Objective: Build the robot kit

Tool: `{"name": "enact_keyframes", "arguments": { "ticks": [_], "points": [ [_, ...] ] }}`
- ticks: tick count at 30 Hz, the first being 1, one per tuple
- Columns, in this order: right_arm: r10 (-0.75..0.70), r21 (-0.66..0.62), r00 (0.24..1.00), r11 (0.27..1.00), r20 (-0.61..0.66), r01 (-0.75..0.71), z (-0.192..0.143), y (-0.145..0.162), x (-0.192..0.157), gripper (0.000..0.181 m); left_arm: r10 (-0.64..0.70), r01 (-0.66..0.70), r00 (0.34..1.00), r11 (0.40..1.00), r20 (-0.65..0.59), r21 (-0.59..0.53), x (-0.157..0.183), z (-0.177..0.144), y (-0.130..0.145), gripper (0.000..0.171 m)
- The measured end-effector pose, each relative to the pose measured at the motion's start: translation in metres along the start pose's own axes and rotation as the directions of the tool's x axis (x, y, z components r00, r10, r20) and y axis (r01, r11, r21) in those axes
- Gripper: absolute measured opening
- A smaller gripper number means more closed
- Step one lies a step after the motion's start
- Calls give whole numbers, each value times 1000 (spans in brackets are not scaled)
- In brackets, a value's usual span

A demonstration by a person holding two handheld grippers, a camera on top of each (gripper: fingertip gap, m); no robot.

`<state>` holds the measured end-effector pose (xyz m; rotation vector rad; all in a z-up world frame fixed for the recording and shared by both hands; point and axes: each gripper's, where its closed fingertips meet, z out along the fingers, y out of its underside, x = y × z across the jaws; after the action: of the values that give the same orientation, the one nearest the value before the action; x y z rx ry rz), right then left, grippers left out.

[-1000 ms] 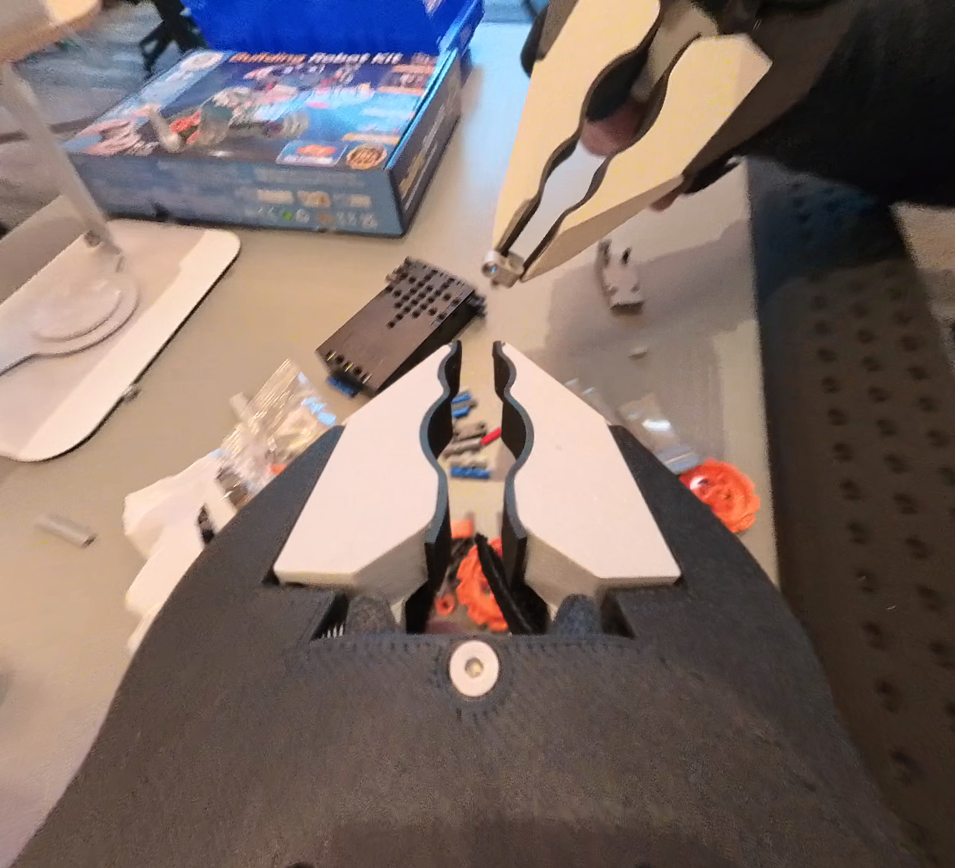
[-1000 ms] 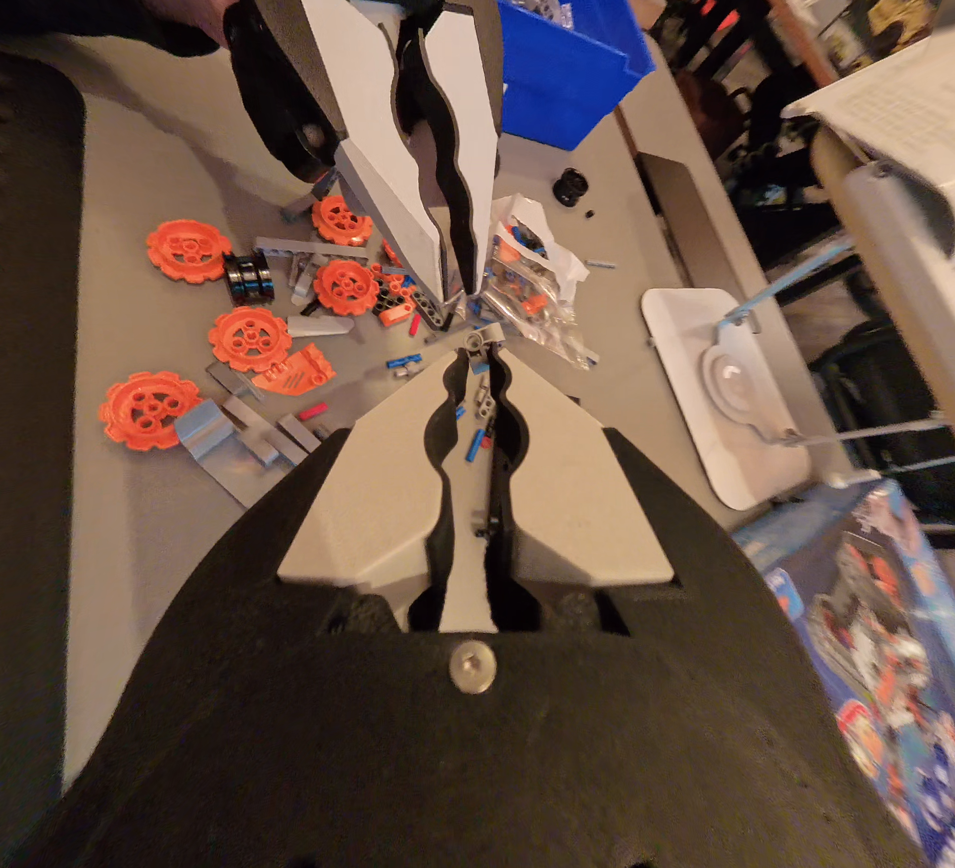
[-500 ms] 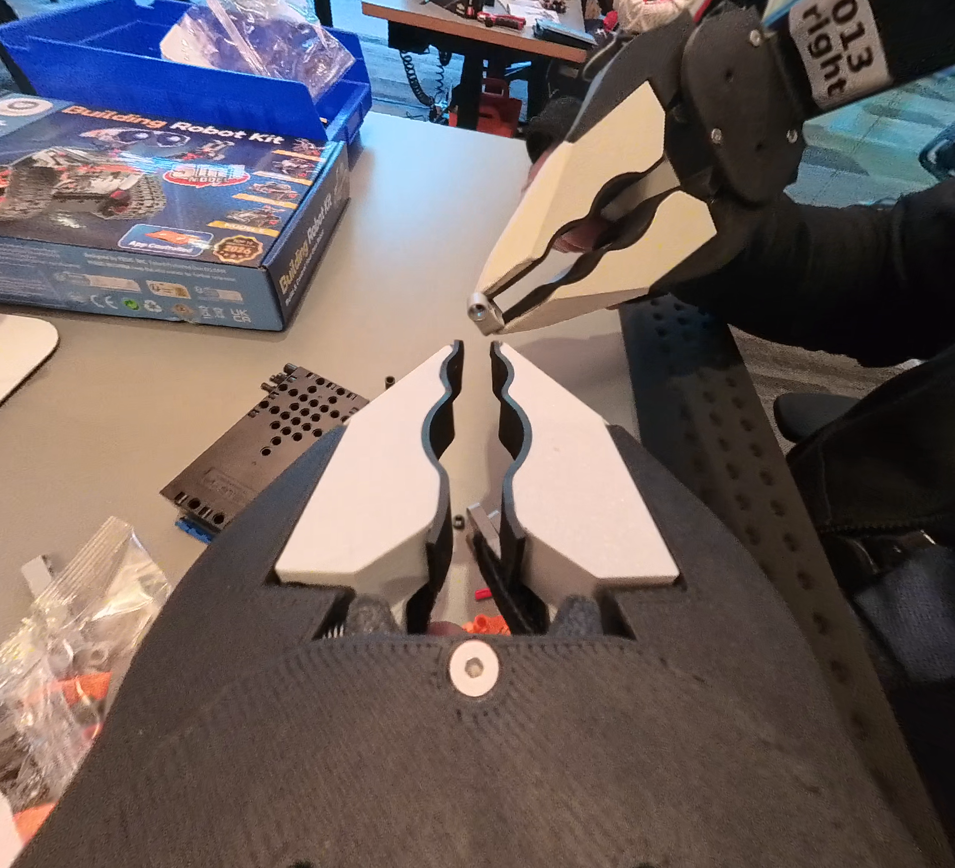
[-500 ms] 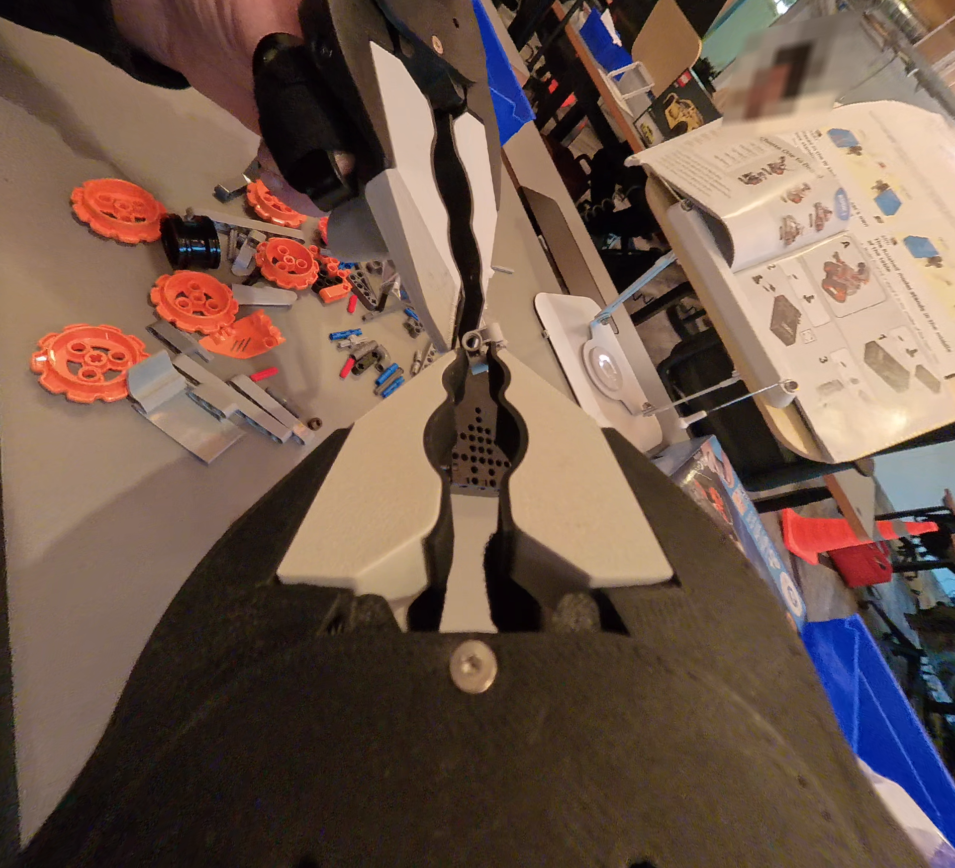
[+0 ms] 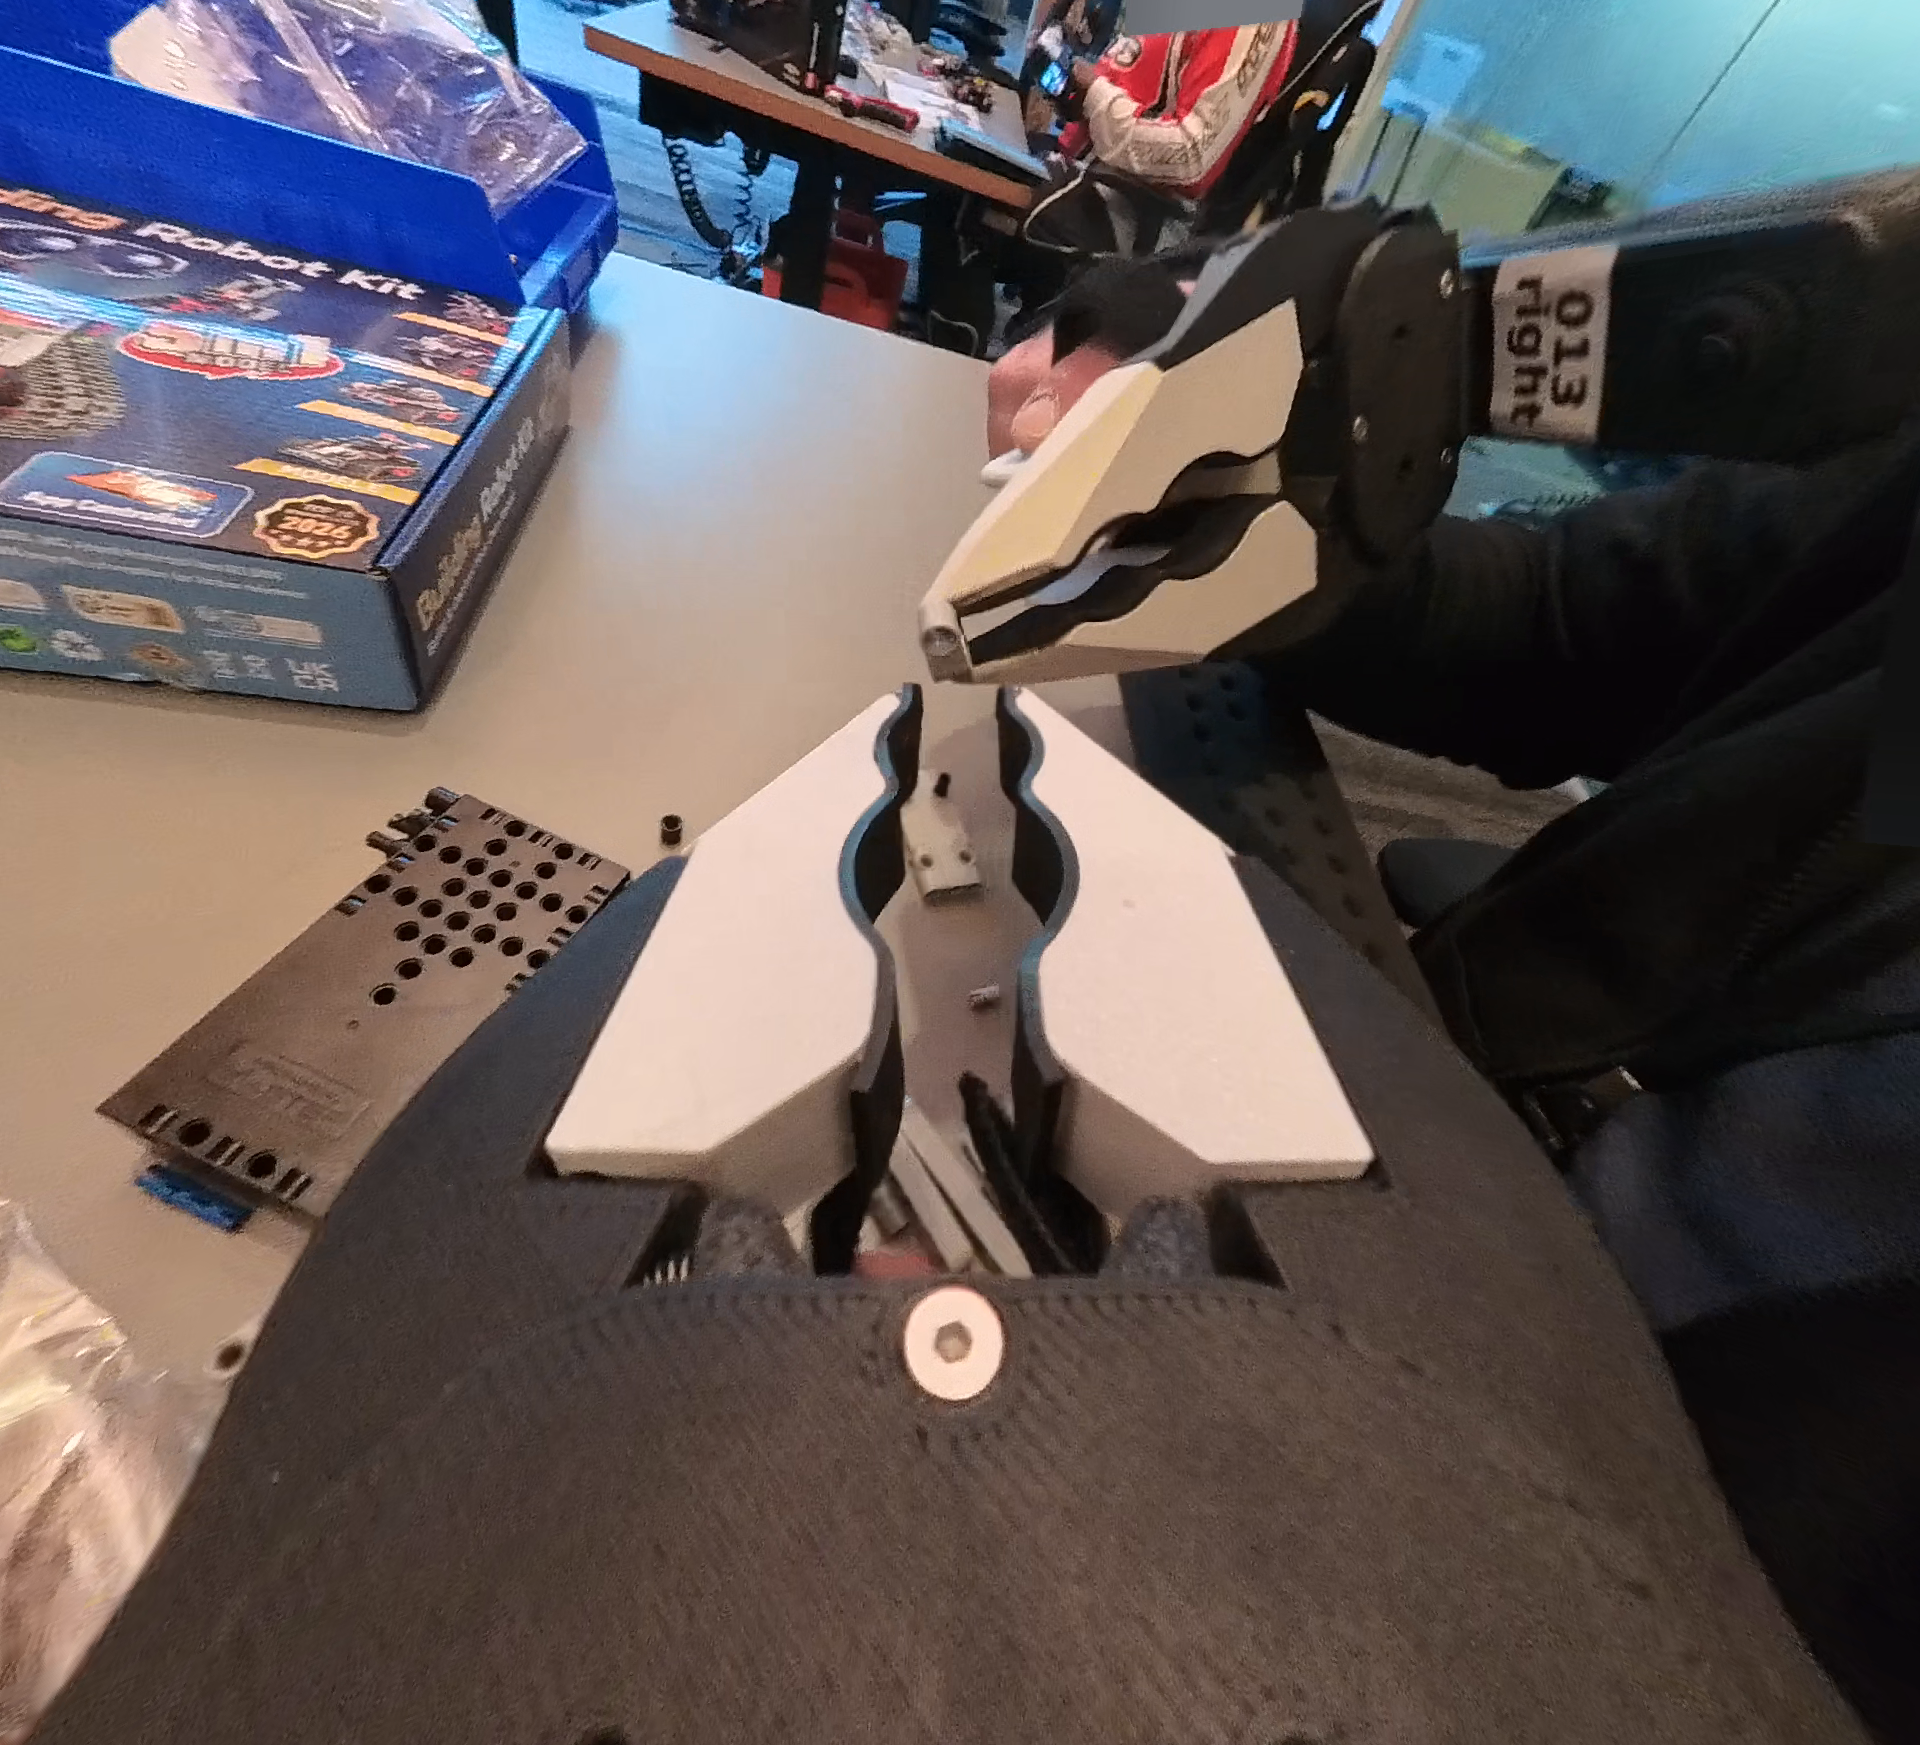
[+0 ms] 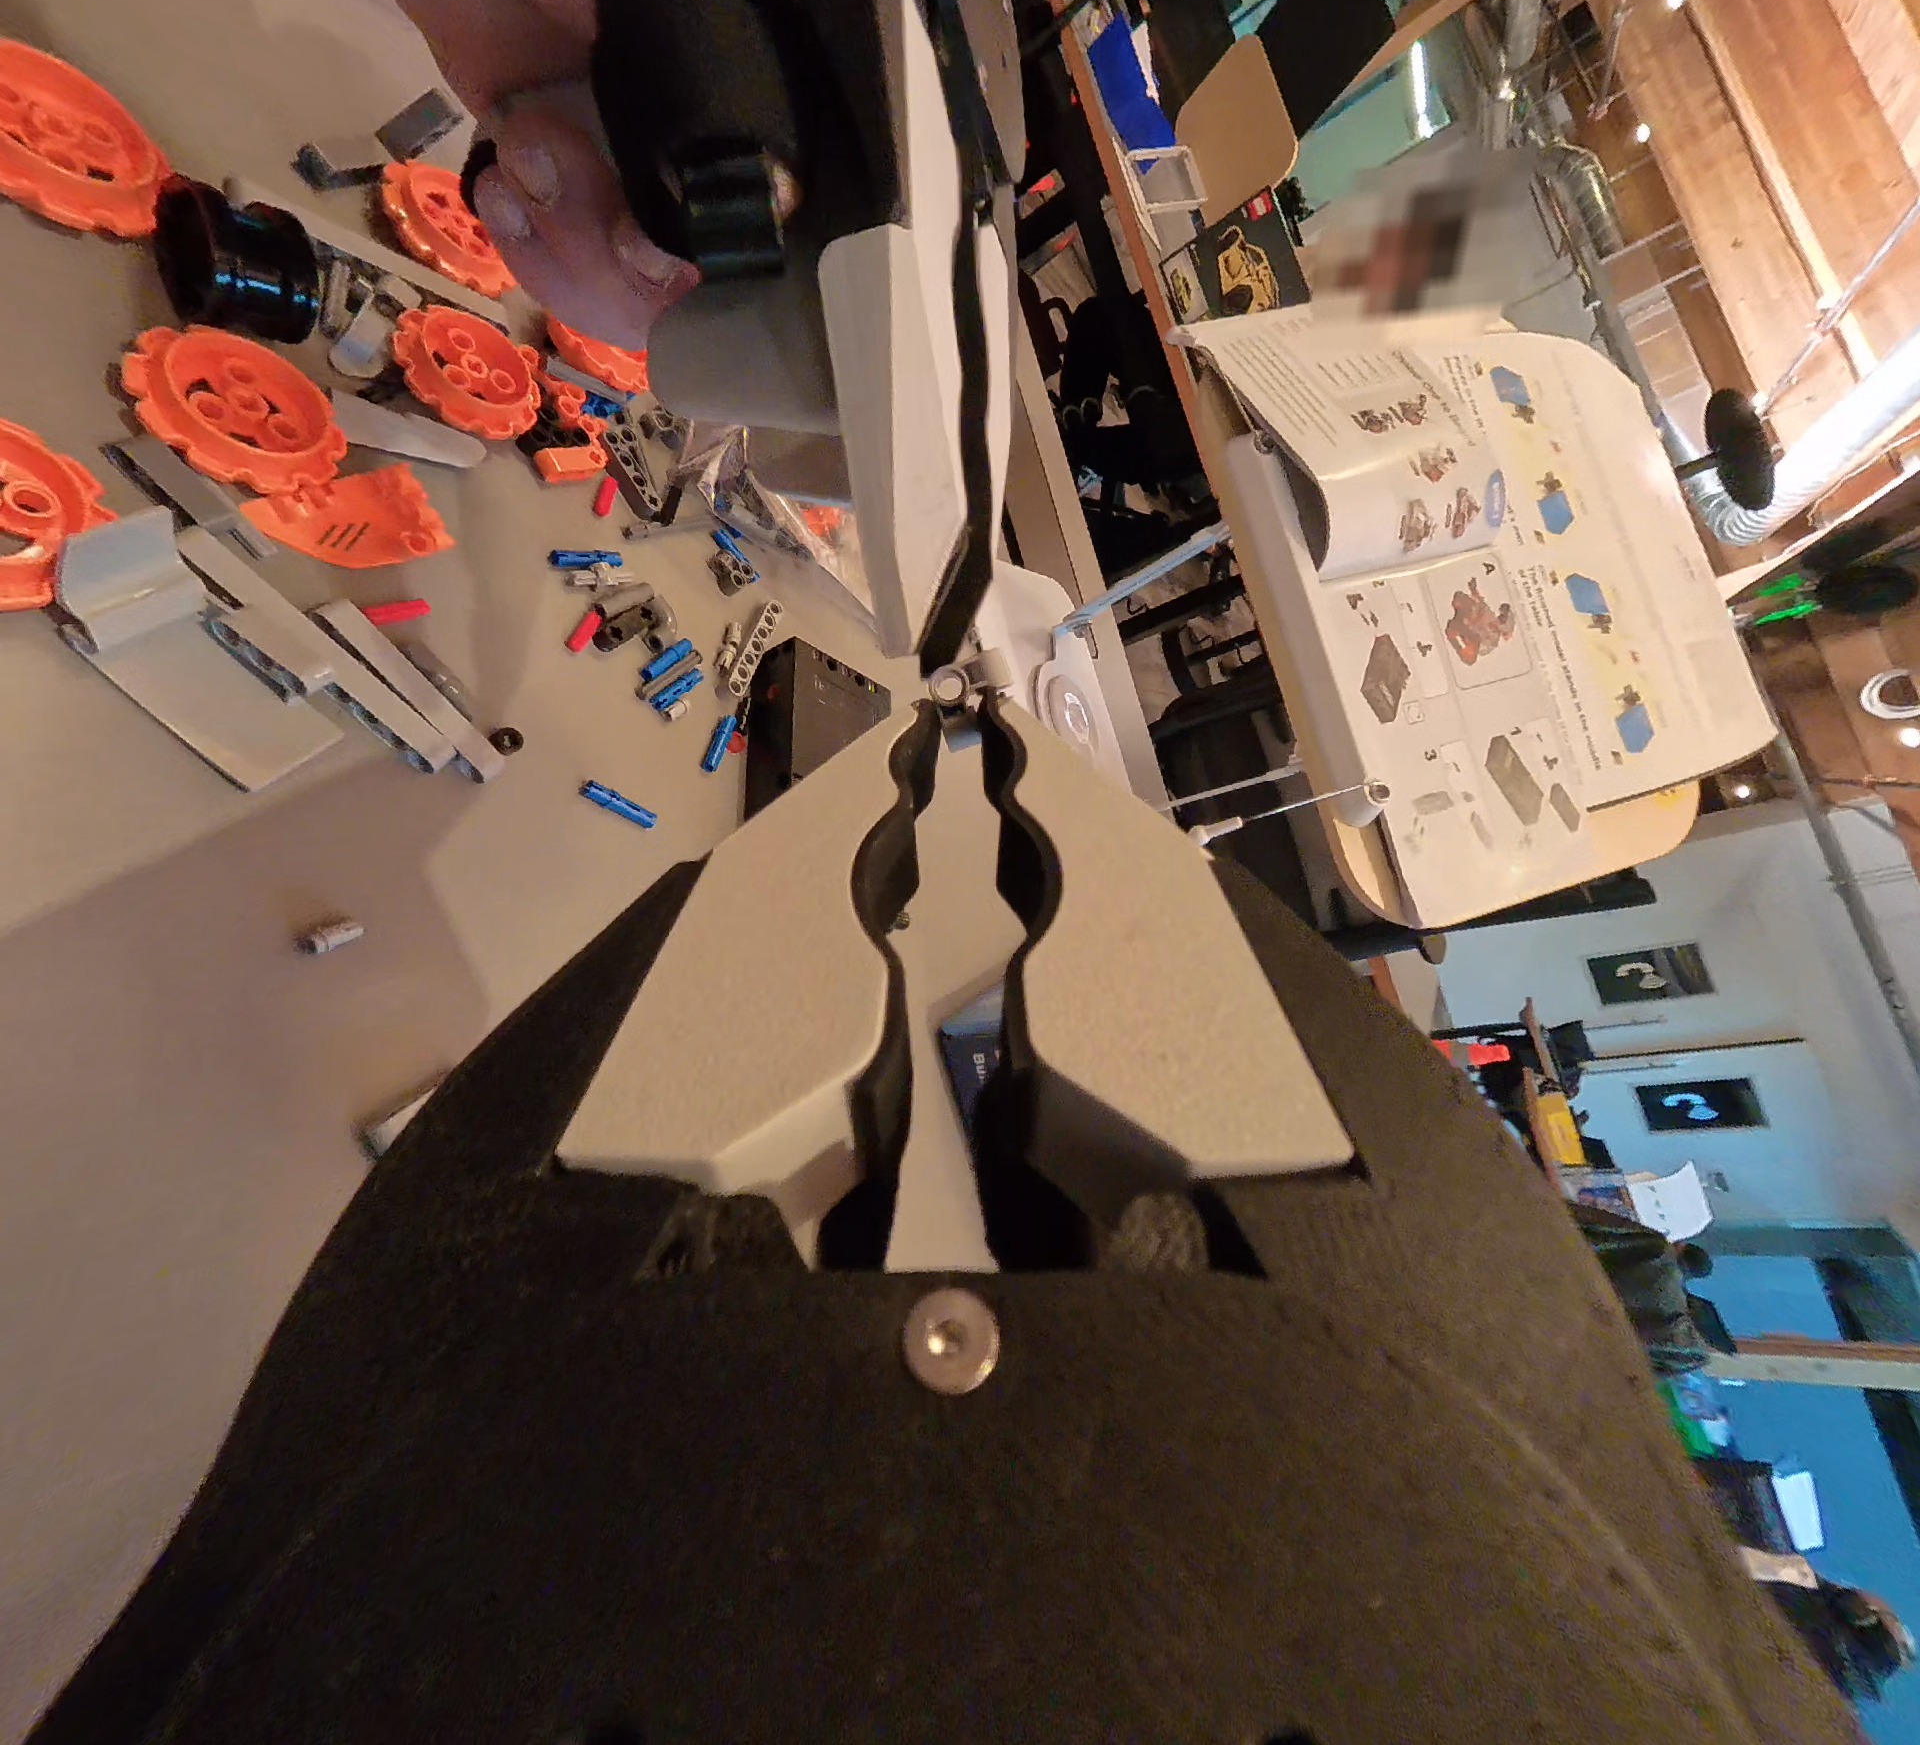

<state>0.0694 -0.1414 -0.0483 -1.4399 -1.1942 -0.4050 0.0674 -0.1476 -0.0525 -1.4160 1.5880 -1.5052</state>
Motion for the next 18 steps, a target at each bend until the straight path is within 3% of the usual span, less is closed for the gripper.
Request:
{"name": "enact_keyframes", "arguments": {
  "ticks": [5,10,13,16,18],
  "points": [
    [-71,-7,997,997,-19,70,2,-3,-5,7,-30,30,999,999,-16,27,0,3,-2,6],
    [-36,26,999,999,-21,37,1,-7,-4,9,1,-1,1000,999,-17,40,1,1,-3,5],
    [244,142,964,956,105,-258,-5,-13,1,19,38,-36,999,997,-24,64,3,-1,-7,5],
    [548,208,773,756,319,-621,-14,-21,11,20,94,-87,994,989,-51,116,11,-3,-14,6],
    [620,198,665,652,416,-732,-15,-23,11,17,134,-123,989,981,-68,148,18,-4,-19,6]
  ]
}}
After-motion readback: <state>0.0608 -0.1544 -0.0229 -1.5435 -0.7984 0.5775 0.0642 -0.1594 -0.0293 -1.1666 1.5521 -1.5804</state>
